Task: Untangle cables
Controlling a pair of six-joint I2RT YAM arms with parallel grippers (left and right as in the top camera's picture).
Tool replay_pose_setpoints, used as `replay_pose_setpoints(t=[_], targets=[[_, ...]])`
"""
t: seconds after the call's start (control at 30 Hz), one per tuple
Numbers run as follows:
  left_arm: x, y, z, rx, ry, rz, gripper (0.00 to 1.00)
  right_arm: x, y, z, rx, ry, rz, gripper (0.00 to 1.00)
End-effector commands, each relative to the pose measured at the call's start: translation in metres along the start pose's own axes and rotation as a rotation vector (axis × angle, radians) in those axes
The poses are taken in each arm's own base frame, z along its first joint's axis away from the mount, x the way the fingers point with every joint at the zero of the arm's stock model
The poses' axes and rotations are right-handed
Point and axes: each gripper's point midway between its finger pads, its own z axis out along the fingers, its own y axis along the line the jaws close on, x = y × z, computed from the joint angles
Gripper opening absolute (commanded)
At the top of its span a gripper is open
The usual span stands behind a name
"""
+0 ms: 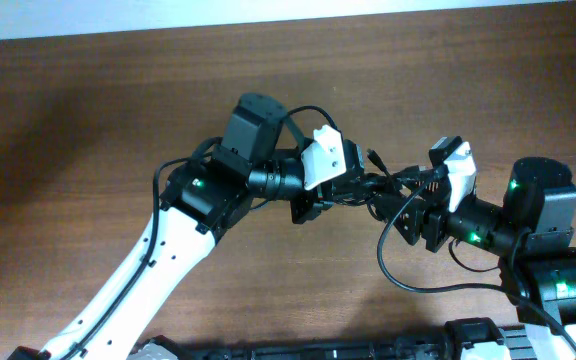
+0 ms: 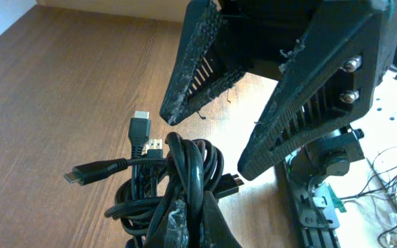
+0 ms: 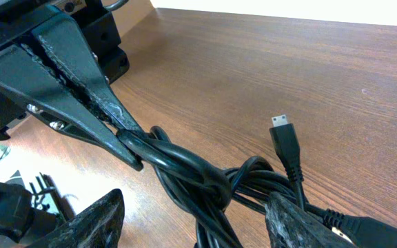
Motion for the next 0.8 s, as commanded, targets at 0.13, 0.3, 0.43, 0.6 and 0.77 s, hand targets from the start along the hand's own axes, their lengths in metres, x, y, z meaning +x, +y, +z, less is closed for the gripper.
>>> replay_pose_setpoints(t=[0.13,0.3,0.43,0.6,0.77], targets=[[-0.030,-0.031,-0.014,0.125,-0.119,0.171,0.00,-0.002,0.001,-0.001,0.004,-0.001,-0.023,0.66],[-0.038,-0.038,-0.016,0.165,-0.159,0.195,0.00,0.001,0.004,-0.001,-0.011,0.008,-0.014,0.65],[-0.049,-0.042,-0.019,0.190,-0.211,0.246,0.00,0.000,0.030,-0.003,-0.166,-0.010,-0.128,0.51],[-0.056,-0.037,-0.020,0.165,-0.231,0.280,0.00,-0.001,0.037,-0.005,-0.202,-0.018,-0.159,0.04],[-0.063,-0.014,-0.018,0.053,-0.217,0.134,0.54,-0.005,0.037,-0.005,-0.203,-0.035,-0.174,0.04]])
